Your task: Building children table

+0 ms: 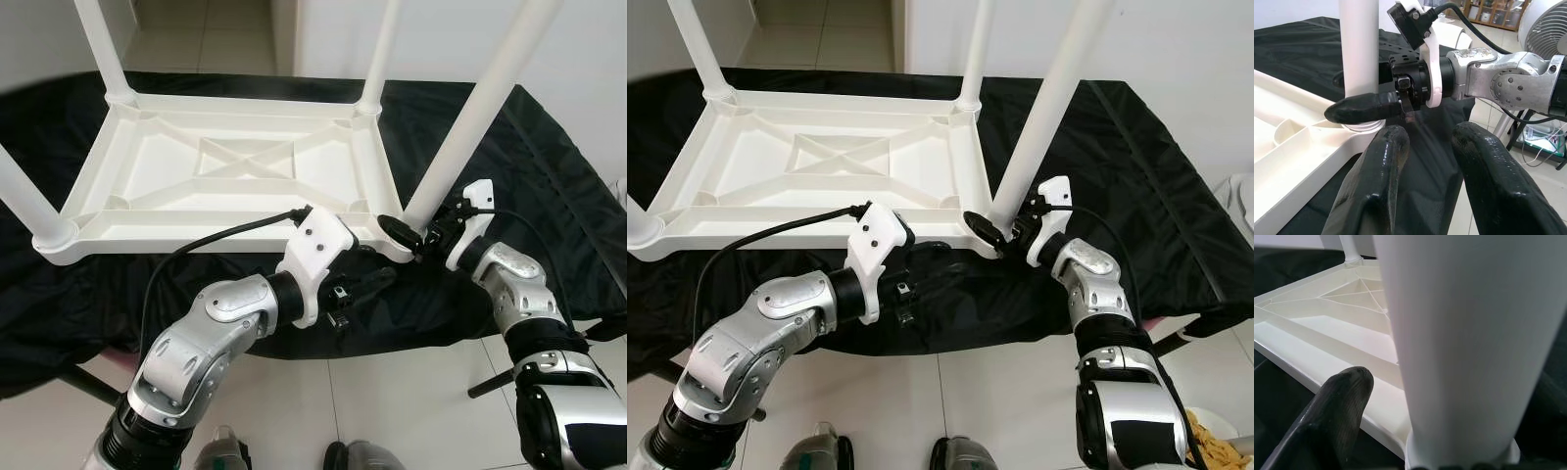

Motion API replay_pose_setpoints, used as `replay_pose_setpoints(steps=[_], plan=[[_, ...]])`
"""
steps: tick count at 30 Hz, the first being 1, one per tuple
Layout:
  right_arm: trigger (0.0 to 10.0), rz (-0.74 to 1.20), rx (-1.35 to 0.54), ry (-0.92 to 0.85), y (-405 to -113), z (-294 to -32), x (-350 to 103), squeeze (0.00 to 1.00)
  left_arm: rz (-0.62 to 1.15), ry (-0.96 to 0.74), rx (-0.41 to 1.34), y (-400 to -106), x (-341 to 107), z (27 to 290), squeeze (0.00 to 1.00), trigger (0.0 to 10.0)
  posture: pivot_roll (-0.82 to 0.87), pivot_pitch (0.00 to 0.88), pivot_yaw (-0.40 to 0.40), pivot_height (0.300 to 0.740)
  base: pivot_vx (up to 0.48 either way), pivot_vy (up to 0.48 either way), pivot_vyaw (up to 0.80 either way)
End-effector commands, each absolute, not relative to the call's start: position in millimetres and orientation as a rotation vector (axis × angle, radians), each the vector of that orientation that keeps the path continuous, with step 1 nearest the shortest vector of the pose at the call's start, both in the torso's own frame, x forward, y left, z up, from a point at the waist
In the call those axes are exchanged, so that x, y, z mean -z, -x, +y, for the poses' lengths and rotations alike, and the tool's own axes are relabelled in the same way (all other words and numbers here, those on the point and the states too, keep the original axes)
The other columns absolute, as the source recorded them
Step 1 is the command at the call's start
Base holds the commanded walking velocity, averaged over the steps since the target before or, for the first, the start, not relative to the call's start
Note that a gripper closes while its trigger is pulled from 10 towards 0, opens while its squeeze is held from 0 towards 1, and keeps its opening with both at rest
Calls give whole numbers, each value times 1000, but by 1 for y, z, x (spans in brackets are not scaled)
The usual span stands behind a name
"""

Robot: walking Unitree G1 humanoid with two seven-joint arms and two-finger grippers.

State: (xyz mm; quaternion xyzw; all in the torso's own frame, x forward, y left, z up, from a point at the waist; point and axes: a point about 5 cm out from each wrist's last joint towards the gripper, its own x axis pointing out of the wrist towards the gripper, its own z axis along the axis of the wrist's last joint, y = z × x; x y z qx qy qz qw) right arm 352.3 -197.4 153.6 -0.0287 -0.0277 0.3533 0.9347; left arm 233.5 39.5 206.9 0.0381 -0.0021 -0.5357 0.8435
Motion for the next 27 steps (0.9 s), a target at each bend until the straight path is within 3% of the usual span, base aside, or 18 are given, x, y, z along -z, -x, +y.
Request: replay_pose_setpoints(steps=[1,15,16,17,27], plan=[[0,-53,-738,71,-352,-198,-151,0,11,-77,1112,-235,-205,40,0,10000,50,49,-31,740,0,0,0],[0,-17,-759,121,-347,-209,-143,0,10,-77,1114,-236,-205,39,0,10000,41,42,-32,740,0,0,0],[2941,-18,-753,124,-347,-210,-142,0,10,-76,1115,-236,-205,39,0,10000,40,42,-33,740,0,0,0],[10000,-20,-748,125,-346,-210,-142,0,10,-76,1115,-236,-205,39,0,10000,40,42,-33,740,0,0,0],[10000,-63,-664,84,-345,-213,-146,0,12,-74,1116,-235,-205,39,0,10000,35,46,-34,740,0,0,0]])
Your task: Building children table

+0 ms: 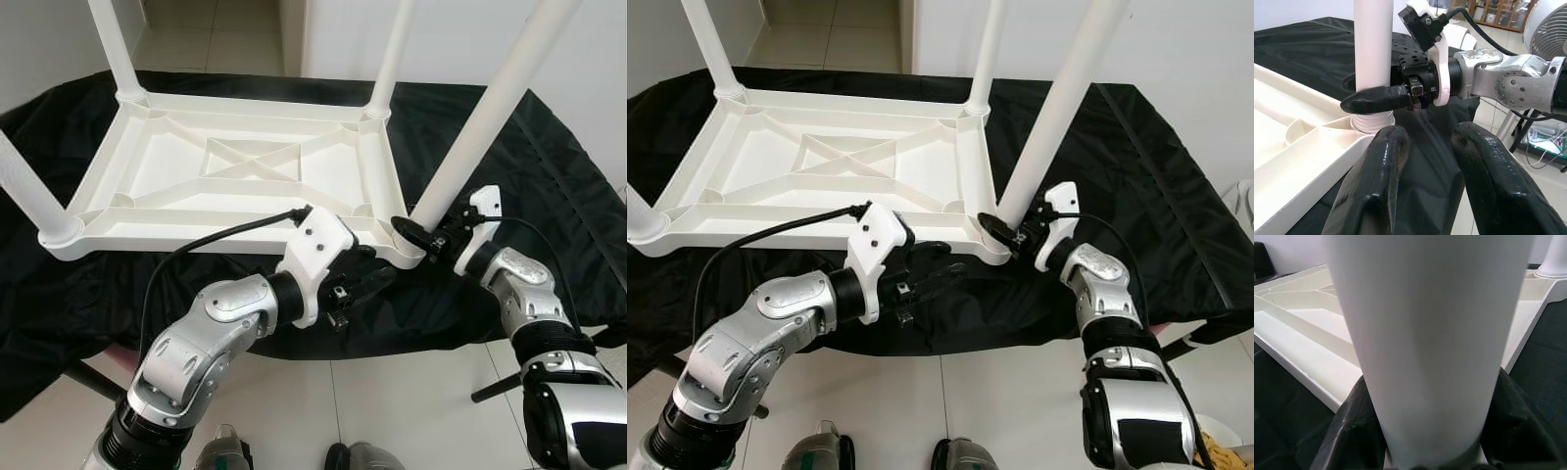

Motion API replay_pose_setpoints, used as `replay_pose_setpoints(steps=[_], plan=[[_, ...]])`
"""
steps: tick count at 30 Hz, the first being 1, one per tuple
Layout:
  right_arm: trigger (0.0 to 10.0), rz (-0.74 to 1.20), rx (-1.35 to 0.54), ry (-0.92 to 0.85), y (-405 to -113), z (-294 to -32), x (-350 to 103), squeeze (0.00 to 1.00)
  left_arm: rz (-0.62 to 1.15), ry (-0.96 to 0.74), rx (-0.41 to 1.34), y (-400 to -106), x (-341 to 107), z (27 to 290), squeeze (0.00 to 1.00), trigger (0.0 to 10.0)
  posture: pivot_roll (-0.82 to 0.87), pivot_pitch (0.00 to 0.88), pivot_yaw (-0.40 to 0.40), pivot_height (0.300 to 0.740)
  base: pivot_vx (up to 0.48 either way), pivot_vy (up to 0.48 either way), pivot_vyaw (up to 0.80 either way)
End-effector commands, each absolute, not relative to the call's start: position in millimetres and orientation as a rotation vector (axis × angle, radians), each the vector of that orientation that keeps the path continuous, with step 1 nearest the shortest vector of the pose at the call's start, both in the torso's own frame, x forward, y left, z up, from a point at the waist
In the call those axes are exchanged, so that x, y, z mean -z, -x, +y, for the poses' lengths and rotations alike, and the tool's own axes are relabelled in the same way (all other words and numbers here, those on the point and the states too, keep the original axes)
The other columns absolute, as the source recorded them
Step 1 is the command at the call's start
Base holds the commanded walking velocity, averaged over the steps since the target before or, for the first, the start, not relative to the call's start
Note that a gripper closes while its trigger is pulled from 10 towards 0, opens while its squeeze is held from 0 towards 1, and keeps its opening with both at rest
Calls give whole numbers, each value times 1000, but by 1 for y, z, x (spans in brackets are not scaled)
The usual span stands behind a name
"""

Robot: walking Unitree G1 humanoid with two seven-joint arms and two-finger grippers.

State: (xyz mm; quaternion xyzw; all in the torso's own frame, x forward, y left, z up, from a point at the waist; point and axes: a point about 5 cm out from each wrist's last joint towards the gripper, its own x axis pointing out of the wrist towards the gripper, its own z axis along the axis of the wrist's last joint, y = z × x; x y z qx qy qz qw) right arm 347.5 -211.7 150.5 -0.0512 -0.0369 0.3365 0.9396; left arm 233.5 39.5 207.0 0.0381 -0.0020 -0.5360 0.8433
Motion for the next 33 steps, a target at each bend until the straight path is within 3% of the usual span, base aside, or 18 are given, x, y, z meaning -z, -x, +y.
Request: replay_pose_setpoints(steps=[1,7,17,26,31,33], plan=[[10000,-80,-654,64,-343,-210,-147,0,12,-73,1117,-235,-205,39,0,10000,34,47,-37,740,0,0,0],[10000,-101,-655,50,-340,-204,-147,0,13,-72,1117,-235,-205,39,0,10000,31,52,-37,740,0,0,0],[10000,-176,-544,30,-325,-173,-154,0,21,-64,1123,-233,-204,38,0,10000,27,71,-34,740,0,0,0],[10000,-161,-409,11,-323,-162,-154,0,27,-64,1126,-231,-203,39,0,10000,38,82,-34,740,0,0,0],[10000,-115,-190,-79,-320,-155,-150,0,33,-63,1117,-230,-203,41,0,10000,44,88,-35,740,0,0,0],[10000,-115,-190,-79,-320,-155,-150,0,33,-63,1117,-230,-203,41,0,10000,44,88,-35,740,0,0,0]])
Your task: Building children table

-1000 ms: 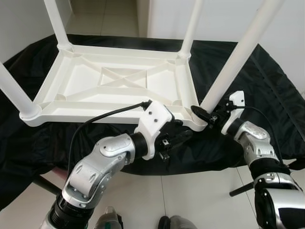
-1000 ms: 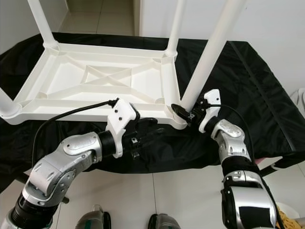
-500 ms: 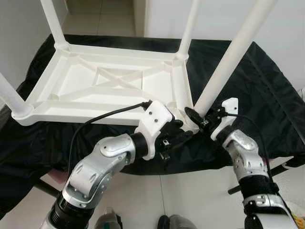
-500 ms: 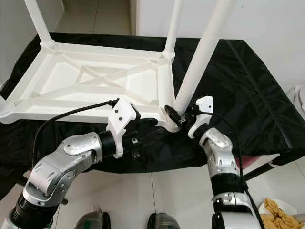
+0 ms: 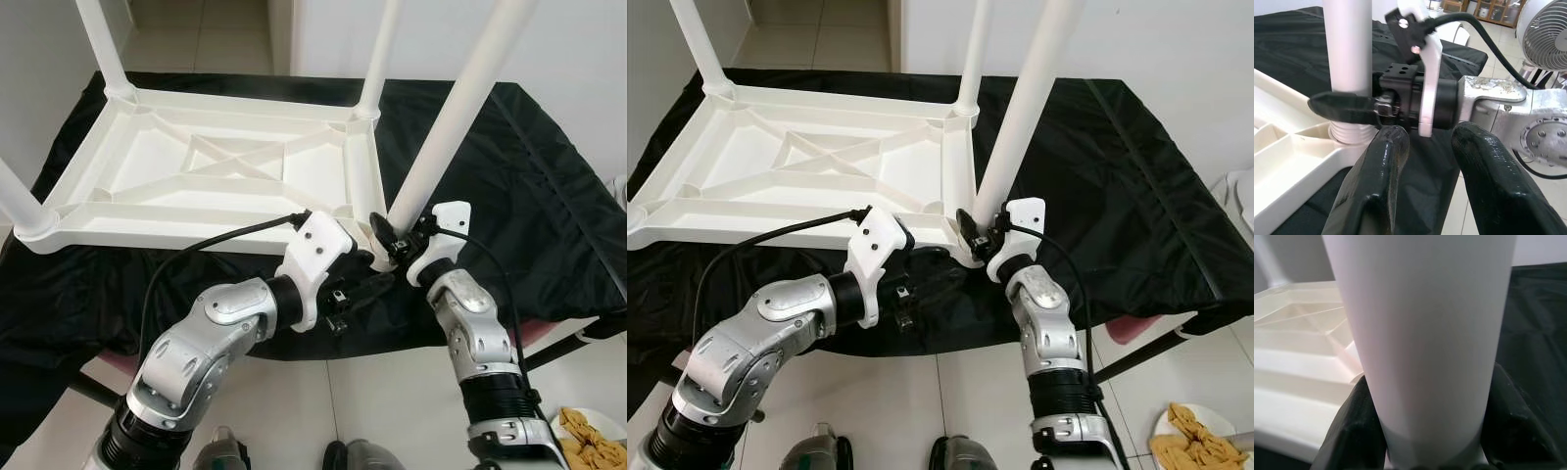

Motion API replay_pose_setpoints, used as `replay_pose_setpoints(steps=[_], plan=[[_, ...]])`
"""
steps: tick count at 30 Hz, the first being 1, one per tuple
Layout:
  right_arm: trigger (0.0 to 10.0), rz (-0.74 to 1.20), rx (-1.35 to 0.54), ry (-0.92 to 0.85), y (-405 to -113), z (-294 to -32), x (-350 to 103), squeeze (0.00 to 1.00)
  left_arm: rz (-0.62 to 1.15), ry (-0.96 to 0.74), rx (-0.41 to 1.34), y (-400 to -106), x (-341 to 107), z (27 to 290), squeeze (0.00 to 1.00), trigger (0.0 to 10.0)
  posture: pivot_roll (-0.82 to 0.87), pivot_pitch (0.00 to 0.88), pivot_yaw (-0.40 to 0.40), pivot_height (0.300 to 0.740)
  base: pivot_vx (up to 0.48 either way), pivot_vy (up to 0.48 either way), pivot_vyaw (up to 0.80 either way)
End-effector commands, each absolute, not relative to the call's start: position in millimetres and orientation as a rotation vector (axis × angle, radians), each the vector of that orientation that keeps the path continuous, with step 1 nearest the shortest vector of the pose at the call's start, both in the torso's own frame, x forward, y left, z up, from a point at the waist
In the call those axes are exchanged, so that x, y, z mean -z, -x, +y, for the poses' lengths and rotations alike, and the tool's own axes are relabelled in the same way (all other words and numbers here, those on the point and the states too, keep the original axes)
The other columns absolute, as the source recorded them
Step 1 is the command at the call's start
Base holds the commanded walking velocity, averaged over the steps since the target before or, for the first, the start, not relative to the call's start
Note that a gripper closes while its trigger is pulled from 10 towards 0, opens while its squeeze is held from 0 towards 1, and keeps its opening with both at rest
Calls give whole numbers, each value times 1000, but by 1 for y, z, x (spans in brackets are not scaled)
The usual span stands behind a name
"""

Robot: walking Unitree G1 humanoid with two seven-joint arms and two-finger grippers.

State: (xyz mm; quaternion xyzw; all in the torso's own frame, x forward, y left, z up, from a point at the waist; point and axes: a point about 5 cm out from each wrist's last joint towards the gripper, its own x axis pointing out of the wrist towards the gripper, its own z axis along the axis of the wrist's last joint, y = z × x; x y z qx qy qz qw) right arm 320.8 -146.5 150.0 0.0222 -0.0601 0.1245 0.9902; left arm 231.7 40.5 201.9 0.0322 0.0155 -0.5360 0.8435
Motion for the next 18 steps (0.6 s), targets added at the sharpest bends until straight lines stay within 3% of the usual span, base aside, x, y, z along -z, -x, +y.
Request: replay_pose_setpoints(steps=[1,8,18], plan=[[10000,-113,-137,-96,-320,-156,-149,0,33,-63,1115,-230,-203,41,0,10000,44,88,-34,740,0,0,0],[10000,-119,89,-133,-319,-157,-149,0,34,-63,1118,-230,-202,41,0,10000,40,88,-30,740,0,0,0],[10000,-114,235,-174,-316,-153,-153,0,30,-80,1062,-237,-201,43,0,10000,41,88,-34,740,0,0,0]])
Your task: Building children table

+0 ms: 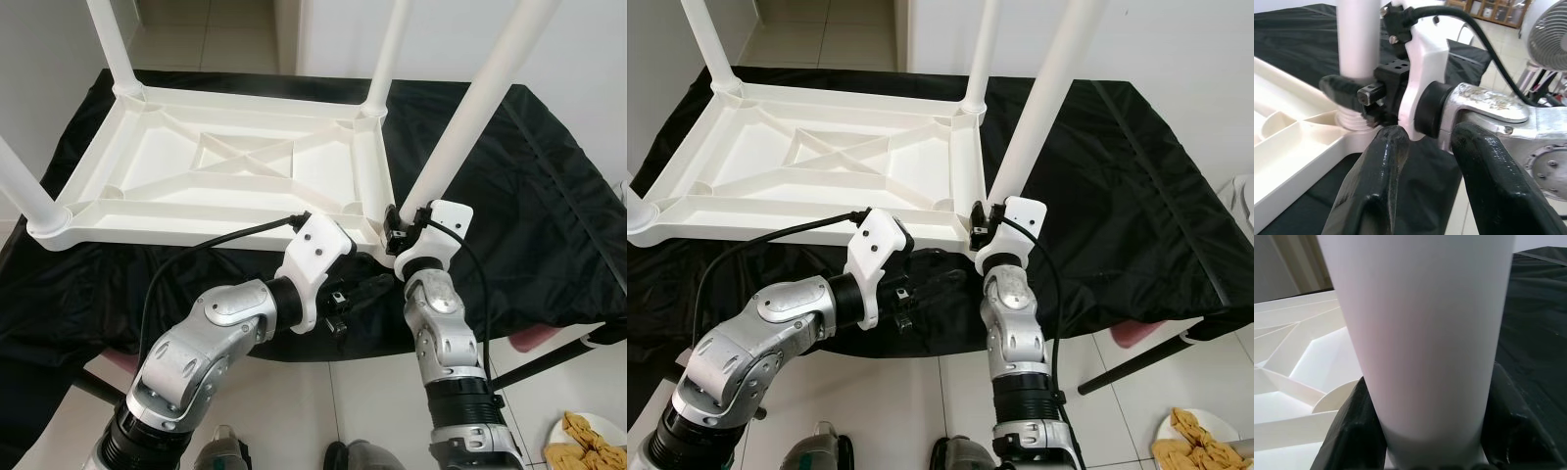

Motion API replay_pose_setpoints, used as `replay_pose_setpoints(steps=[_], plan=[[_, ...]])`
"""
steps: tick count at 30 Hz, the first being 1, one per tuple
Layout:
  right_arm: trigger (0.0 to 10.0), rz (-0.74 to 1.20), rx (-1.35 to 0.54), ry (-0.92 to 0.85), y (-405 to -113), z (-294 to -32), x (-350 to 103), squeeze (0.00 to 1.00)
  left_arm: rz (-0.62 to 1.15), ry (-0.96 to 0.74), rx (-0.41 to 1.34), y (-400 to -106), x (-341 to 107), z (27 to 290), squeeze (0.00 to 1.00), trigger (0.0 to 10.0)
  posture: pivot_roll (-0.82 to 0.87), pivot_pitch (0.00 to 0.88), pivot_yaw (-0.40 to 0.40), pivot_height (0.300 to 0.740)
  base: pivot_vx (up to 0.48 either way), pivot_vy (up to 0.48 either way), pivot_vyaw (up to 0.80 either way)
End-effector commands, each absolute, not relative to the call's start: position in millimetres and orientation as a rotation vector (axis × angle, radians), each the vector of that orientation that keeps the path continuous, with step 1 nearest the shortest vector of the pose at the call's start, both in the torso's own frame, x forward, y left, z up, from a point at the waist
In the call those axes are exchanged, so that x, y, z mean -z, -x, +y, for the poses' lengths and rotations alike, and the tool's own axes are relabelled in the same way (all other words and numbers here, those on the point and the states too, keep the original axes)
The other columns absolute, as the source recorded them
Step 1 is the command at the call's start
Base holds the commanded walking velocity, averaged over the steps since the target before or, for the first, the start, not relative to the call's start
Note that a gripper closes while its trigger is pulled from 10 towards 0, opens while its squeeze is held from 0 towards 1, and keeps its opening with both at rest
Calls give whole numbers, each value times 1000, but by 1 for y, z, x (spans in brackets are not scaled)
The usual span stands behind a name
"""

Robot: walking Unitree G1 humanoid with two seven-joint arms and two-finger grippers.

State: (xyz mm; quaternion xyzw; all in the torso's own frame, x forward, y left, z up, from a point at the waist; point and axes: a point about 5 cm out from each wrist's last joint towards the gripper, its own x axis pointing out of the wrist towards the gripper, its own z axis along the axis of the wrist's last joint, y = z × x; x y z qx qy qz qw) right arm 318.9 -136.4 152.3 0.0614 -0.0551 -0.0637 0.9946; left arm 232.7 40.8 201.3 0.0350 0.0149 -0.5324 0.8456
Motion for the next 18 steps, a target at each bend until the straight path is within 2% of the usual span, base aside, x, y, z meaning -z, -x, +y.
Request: replay_pose_setpoints(steps=[1,11,16,17,18], plan=[[10000,-109,239,-174,-317,-153,-153,0,28,-86,1052,-238,-200,43,0,10000,41,88,-34,740,0,0,0],[10000,-115,257,-182,-318,-158,-156,0,53,-148,957,-251,-189,53,0,10000,36,88,-37,740,0,0,0],[10000,-108,289,-177,-318,-169,-155,0,65,-175,934,-256,-185,61,0,10000,33,87,-44,740,0,0,0],[10000,-105,300,-184,-318,-172,-154,1000,67,-182,931,-257,-184,62,0,10000,33,85,-45,740,0,0,0],[10000,-103,307,-189,-318,-174,-154,1000,67,-187,930,-257,-183,62,0,10000,33,85,-45,740,0,0,0]])
